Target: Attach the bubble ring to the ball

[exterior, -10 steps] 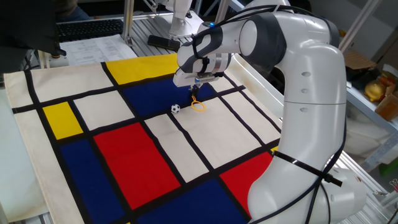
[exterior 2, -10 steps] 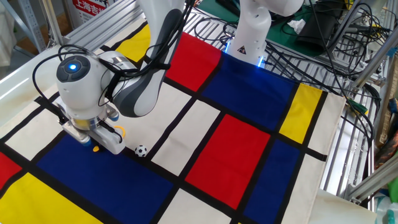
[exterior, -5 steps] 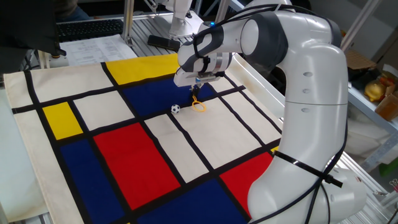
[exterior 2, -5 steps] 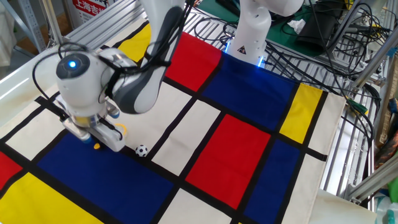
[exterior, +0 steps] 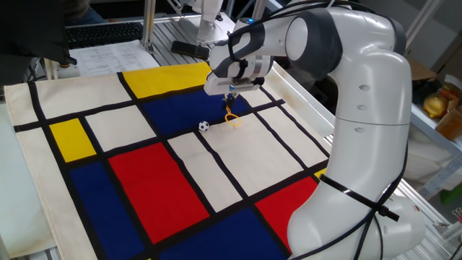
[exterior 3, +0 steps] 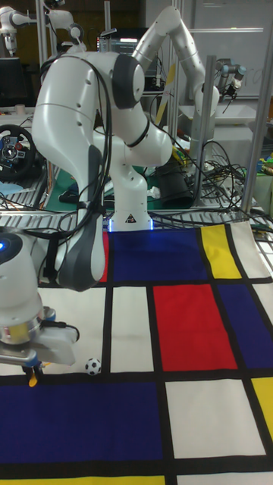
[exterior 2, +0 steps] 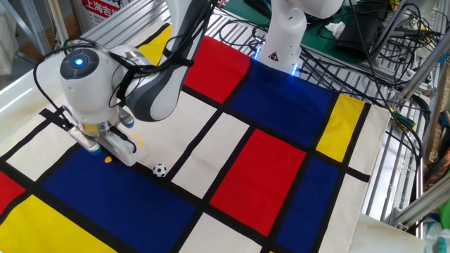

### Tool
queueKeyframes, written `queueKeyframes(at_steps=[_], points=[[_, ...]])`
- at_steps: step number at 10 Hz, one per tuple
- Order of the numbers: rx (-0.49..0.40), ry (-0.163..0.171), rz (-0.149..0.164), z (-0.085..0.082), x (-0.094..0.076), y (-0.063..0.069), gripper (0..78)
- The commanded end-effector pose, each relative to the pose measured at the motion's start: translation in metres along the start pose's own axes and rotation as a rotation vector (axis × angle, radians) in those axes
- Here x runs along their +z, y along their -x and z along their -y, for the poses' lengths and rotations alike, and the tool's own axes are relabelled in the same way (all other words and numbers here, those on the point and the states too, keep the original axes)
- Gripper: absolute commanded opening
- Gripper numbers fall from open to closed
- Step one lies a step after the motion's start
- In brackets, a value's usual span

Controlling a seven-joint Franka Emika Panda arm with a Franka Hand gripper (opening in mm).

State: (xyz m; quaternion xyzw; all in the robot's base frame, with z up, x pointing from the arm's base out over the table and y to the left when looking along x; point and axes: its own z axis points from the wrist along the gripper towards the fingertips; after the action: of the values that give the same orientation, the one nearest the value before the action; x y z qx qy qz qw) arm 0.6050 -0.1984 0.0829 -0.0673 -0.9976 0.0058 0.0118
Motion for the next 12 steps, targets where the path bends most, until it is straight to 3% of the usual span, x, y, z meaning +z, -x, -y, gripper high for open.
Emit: queueKeyframes(at_steps=[1, 2, 8, 10, 12], points=[[0.042, 0.001, -0.005, -0.008, -0.008, -0.005, 1.3], [0.101, 0.011, -0.023, -0.015, -0.015, -0.009, 1.3], [0.319, 0.032, -0.061, -0.033, -0.031, -0.008, 1.3], [0.414, 0.062, -0.071, -0.039, -0.032, -0.008, 1.3], [0.471, 0.067, -0.070, -0.044, -0.031, -0.010, 1.3]])
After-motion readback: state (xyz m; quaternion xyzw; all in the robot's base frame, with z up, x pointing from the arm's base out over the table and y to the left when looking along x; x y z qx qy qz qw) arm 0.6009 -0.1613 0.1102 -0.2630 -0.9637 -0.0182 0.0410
